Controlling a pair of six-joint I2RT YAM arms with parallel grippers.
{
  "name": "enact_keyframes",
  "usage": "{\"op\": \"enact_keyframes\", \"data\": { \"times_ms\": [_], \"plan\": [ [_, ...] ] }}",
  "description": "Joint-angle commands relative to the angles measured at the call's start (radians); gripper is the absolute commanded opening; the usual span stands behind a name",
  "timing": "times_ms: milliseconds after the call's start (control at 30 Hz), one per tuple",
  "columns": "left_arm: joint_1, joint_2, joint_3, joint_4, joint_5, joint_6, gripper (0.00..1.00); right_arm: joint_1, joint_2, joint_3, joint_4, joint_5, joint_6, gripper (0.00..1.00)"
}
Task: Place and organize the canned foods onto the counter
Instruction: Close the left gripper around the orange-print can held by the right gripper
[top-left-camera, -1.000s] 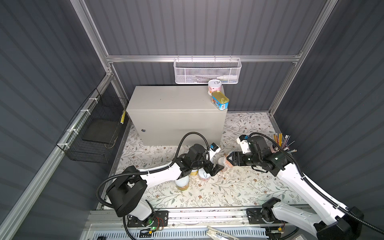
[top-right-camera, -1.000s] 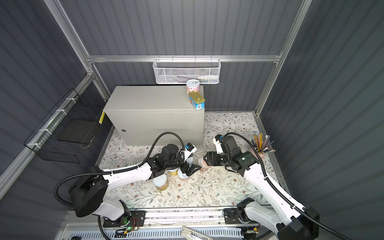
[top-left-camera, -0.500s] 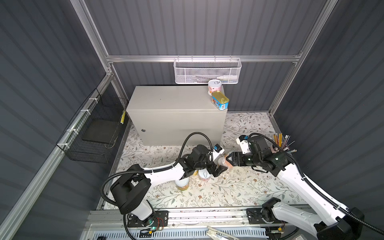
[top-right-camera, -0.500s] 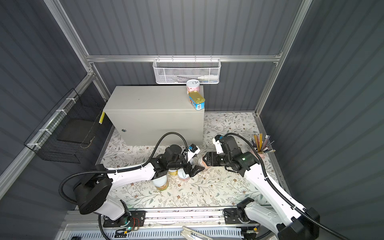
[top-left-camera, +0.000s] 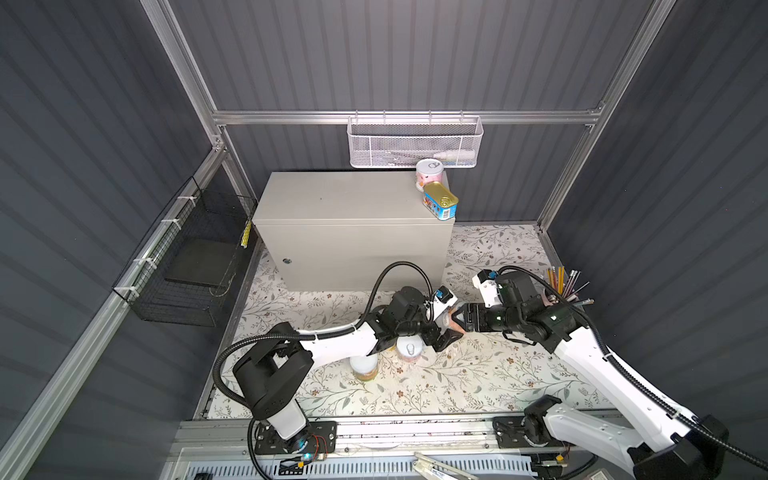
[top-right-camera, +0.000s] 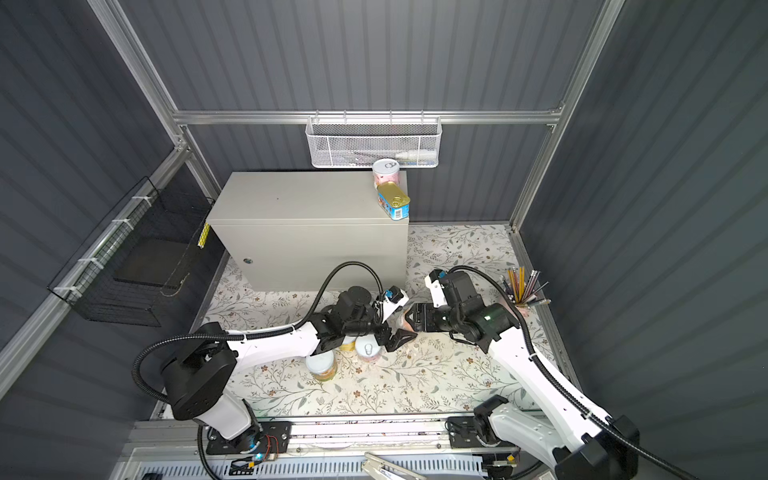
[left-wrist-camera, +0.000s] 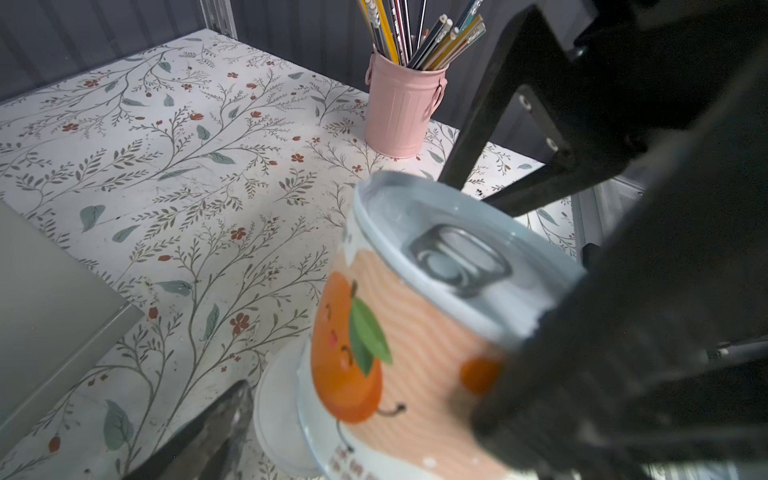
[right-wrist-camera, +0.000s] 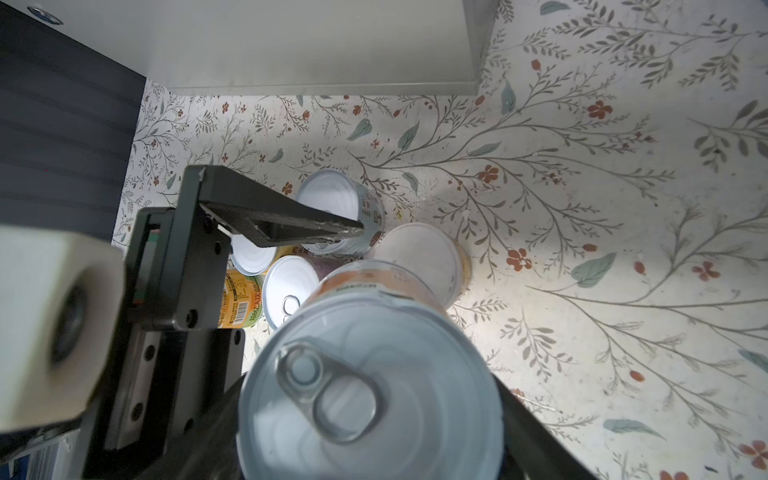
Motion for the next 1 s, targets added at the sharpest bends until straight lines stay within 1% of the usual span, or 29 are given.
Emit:
{"op": "enact_keyframes", "data": {
  "times_ms": [0,300,500,700,733,800,967],
  "plan": [
    [-0.006,0.026,0.051,0.041,0.039,0.018,1.0,-0.002,-0.006,0.002,0.038,-0.041,0.001,0.58],
    [-0.006,0.06,0.068,0.055,0.042,0.032,1.0,-0.001,-0.001,-0.011,0.051,-0.066,0.007,0.57],
    [-0.009,0.08,0.075,0.083,0.077,0.016,1.0,-0.002,0.004,-0.01,0.064,-0.076,0.011,0.57],
    [-0.009,0.094,0.077,0.103,0.087,-0.001,0.99,0.0,0.006,-0.011,0.068,-0.077,0.016,0.57],
    [-0.008,0.094,0.078,0.105,0.091,-0.001,0.99,-0.001,0.005,-0.014,0.073,-0.116,0.015,0.57],
    [-0.009,0.094,0.072,0.111,0.097,-0.004,0.96,-0.002,0.0,-0.02,0.082,-0.122,0.02,0.57],
    [-0.008,0.082,0.061,0.13,0.097,-0.018,0.81,-0.001,-0.01,-0.035,0.091,-0.118,0.025,0.57]
  ]
}}
